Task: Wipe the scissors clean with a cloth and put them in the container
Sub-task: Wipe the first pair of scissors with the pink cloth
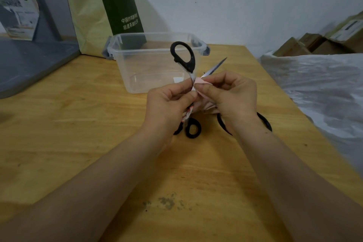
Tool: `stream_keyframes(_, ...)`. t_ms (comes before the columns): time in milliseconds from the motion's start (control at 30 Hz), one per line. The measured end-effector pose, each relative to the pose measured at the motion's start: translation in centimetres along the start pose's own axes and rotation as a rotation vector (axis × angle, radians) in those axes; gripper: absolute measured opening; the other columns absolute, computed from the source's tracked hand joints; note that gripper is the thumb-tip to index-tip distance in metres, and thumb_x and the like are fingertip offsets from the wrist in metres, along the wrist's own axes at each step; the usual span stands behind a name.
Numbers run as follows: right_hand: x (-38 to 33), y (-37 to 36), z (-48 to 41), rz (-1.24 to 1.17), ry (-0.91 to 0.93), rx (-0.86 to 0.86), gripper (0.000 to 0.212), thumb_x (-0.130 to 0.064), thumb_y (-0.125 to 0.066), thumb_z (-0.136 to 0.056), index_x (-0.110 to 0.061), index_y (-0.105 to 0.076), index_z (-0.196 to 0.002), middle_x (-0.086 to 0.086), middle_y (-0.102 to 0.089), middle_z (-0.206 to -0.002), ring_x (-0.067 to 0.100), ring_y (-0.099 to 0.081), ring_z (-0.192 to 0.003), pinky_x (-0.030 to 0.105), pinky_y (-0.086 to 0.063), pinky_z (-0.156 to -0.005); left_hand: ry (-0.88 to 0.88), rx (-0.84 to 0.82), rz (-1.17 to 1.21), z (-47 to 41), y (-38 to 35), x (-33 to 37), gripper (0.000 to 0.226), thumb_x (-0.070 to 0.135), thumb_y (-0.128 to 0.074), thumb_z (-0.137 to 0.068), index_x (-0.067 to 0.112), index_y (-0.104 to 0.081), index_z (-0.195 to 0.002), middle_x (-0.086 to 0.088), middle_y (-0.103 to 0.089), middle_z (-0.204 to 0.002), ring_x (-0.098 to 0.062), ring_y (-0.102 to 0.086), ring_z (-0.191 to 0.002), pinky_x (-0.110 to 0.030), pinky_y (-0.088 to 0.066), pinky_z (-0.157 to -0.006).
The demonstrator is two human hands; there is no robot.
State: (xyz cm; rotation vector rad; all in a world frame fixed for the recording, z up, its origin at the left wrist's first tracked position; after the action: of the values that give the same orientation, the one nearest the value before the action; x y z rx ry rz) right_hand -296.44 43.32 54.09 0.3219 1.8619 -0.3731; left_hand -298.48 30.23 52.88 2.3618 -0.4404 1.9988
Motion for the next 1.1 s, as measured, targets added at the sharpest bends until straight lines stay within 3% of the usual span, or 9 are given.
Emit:
stream_keyframes(167, 0.07, -0.03, 0.13, -0.046, -0.072, 0.014, 0.016, -0.001, -0.076, -0.073, -0.013, -0.066, -0.073, 0.006, -0.072, -0.067, 0.025, -0.07, -0.062, 0.04, -0.059, -0.055, 0.054, 0.042, 0.046, 0.06, 0.21, -0.14, 0.028, -0.003, -0.063, -0.084, 0.007, -0.066, -0.11, -0.003, -0.072, -0.098, -0.013, -0.07, -0.089, -0.026, -0.058, -0.078)
stream_keyframes(267, 0.29, 0.28, 0.09, -0.089, -0.127, 0.033, 0.009, -0.005, -0.073, -0.079, -0.01, -0.065, -0.081, 0.01, -0.072, -0.074, 0.023, -0.068, -0.057, 0.03, -0.051, -0.041, 0.101, 0.034, 0.127, 0.2, 0.07, -0.35, 0.024, -0.005, -0.062, -0.084, 0.015, -0.069, -0.095, -0.002, -0.074, -0.09, -0.012, -0.071, -0.082, -0.022, -0.058, -0.072)
stream_keyframes(333, 0.34, 0.4, 0.08, -0.074, -0.147, 0.0, 0.01, -0.008, -0.074, -0.079, -0.009, -0.065, -0.084, 0.012, -0.072, -0.076, 0.021, -0.067, -0.056, 0.023, -0.045, -0.04, 0.093, 0.03, 0.14, 0.28, 0.02, -0.41, 0.027, -0.005, -0.061, -0.084, 0.02, -0.069, -0.087, 0.0, -0.075, -0.086, -0.012, -0.071, -0.081, -0.021, -0.057, -0.071)
stream_keyframes(533, 0.33, -0.15, 0.23, 0.061, -0.094, -0.07, 0.018, -0.007, -0.08, -0.071, -0.013, -0.063, -0.075, 0.008, -0.072, -0.073, 0.019, -0.07, -0.062, 0.027, -0.055, -0.052, 0.07, 0.038, 0.097, 0.4, -0.19, -0.8, 0.026, -0.004, -0.062, -0.084, 0.01, -0.067, -0.105, -0.002, -0.073, -0.096, -0.016, -0.07, -0.09, -0.028, -0.057, -0.081)
stream_keyframes(667, 0.2, -0.1, 0.28, -0.009, -0.092, -0.006, 0.018, -0.003, -0.078, -0.072, -0.008, -0.061, -0.074, 0.008, -0.071, -0.072, 0.02, -0.07, -0.065, 0.03, -0.058, -0.055, 0.074, 0.02, 0.084, 0.36, -0.31, -0.68, 0.024, -0.004, -0.063, -0.084, 0.017, -0.071, -0.093, 0.005, -0.074, -0.083, -0.011, -0.071, -0.084, -0.024, -0.058, -0.076)
stream_keyframes(767, 0.4, -0.1, 0.32, -0.035, -0.106, 0.057, 0.018, -0.006, -0.079, -0.072, -0.009, -0.061, -0.071, 0.008, -0.071, -0.072, 0.024, -0.071, -0.067, 0.039, -0.06, -0.06, 0.119, 0.023, 0.114, 0.23, -0.34, -0.8, 0.027, -0.003, -0.063, -0.085, 0.005, -0.066, -0.111, -0.009, -0.073, -0.095, -0.011, -0.068, -0.07, -0.019, -0.055, -0.062)
stream_keyframes(900, 0.45, 0.09, 0.58, -0.045, -0.135, 0.051, 0.017, -0.012, -0.076, -0.078, -0.015, -0.06, -0.07, 0.007, -0.072, -0.072, 0.024, -0.068, -0.06, 0.034, -0.055, -0.045, 0.158, 0.03, 0.18, 0.4, -0.36, -0.66, 0.026, -0.006, -0.06, -0.085, 0.002, -0.065, -0.11, -0.01, -0.07, -0.083, -0.005, -0.061, -0.05, -0.015, -0.047, -0.047)
stream_keyframes(1000, 0.3, 0.12, 0.81, -0.089, -0.176, -0.08, 0.005, -0.012, -0.073, -0.079, -0.013, -0.068, -0.077, 0.008, -0.072, -0.073, 0.023, -0.068, -0.061, 0.039, -0.057, -0.052, 0.161, 0.054, 0.204, 0.26, -0.02, -0.7, 0.022, -0.005, -0.061, -0.084, 0.007, -0.067, -0.102, -0.008, -0.072, -0.081, -0.008, -0.066, -0.057, -0.017, -0.051, -0.051)
stream_keyframes(1100, 0.11, -0.1, 0.96, -0.035, -0.122, -0.116, 0.006, -0.003, -0.074, -0.075, -0.007, -0.07, -0.077, 0.008, -0.07, -0.064, 0.017, -0.066, -0.054, 0.027, -0.055, -0.046, 0.153, 0.021, 0.203, 0.38, -0.07, -0.75, 0.021, -0.006, -0.06, -0.085, 0.008, -0.07, -0.097, -0.008, -0.073, -0.077, -0.01, -0.067, -0.059, -0.017, -0.051, -0.052)
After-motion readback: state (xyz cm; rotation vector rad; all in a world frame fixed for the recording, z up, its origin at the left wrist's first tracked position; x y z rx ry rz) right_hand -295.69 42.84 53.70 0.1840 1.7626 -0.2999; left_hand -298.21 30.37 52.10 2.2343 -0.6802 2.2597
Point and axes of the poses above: each hand's wrist, its own z-axis away from the middle knuckle, its own y-axis out of the back of the hand, x = y × z, the point moved 4 cm from there along -z, towards the middle knuckle
